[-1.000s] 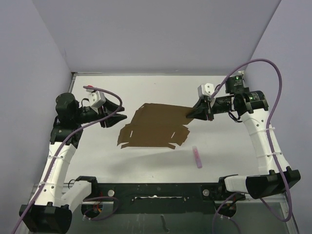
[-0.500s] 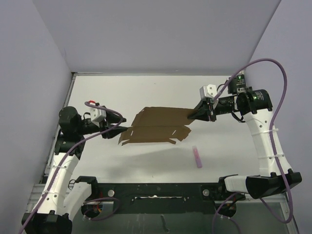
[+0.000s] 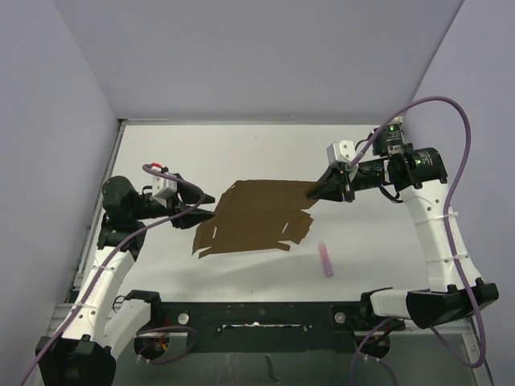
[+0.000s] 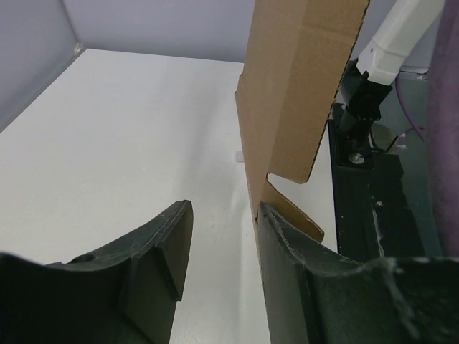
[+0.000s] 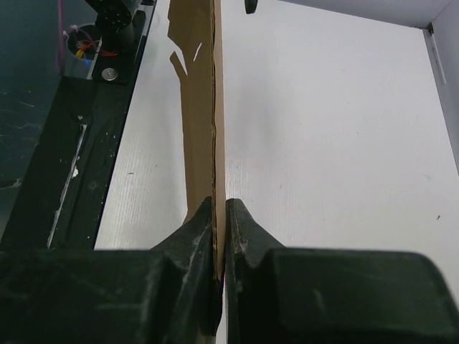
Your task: Fold the paper box
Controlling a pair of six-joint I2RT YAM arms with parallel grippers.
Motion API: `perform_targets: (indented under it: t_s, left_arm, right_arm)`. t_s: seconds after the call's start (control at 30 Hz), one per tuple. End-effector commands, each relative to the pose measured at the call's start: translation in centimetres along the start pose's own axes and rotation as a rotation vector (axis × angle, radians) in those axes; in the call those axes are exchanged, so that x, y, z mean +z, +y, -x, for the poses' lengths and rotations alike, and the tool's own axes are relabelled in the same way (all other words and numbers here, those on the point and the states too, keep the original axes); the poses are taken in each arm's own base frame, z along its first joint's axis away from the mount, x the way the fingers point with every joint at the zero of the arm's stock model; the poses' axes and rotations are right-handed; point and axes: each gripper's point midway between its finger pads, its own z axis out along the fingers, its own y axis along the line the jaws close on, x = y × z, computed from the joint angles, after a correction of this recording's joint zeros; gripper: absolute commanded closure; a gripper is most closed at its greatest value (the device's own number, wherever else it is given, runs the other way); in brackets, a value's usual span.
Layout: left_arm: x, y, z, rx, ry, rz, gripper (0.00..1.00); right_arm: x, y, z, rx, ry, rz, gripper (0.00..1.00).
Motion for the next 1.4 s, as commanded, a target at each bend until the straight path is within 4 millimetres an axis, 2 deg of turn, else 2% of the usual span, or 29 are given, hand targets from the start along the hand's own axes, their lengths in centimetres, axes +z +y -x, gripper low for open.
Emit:
perform_targets:
  t_s: [0.0,0.2,0.67,0.93,1.1,1.23,1.3,1.37]
  left_arm:
    - [0.2,-1.3,1.0,0.047,-0.018,-0.077,0.60]
    - [0.0,-2.3,1.1,0.055,-0.014,-0.110,0.54]
    - [1.2,-1.2,0.6,-0.008,-0.016,-0.110,0.53]
    - [1.6,-0.6,0.8,-0.017,-0.037,-0.092,0.67]
    - [1.8,-0.6,0.8,-0.033,-0.043,-0.095,0.82]
    - [1.8,-0.7,1.1,-0.031,-0.055,-0.097,0.89]
    - [1.8,-0.7,1.2,-0.032,-0.060,-0.098,0.98]
    - [1.8,-0.7,1.2,-0.038,-0.061,-0.097,1.00]
  right_arm:
    - [0.0,0.2,1.9,-0.053,-0.057,0.009,1.00]
    - [-0.2,0.1,1.6,-0.061,-0.035,-0.006,1.00]
    - [0.4,0.4,2.3,-0.043,-0.085,0.030,1.00]
    - [0.5,0.5,2.2,-0.034,-0.094,0.037,1.00]
    - [0.6,0.5,2.2,-0.030,-0.095,0.037,1.00]
    - [0.5,0.4,2.0,-0.025,-0.098,0.035,1.00]
    - [0.5,0.3,1.9,-0.021,-0.099,0.032,1.00]
    - [0.5,0.2,1.9,-0.015,-0.102,0.030,1.00]
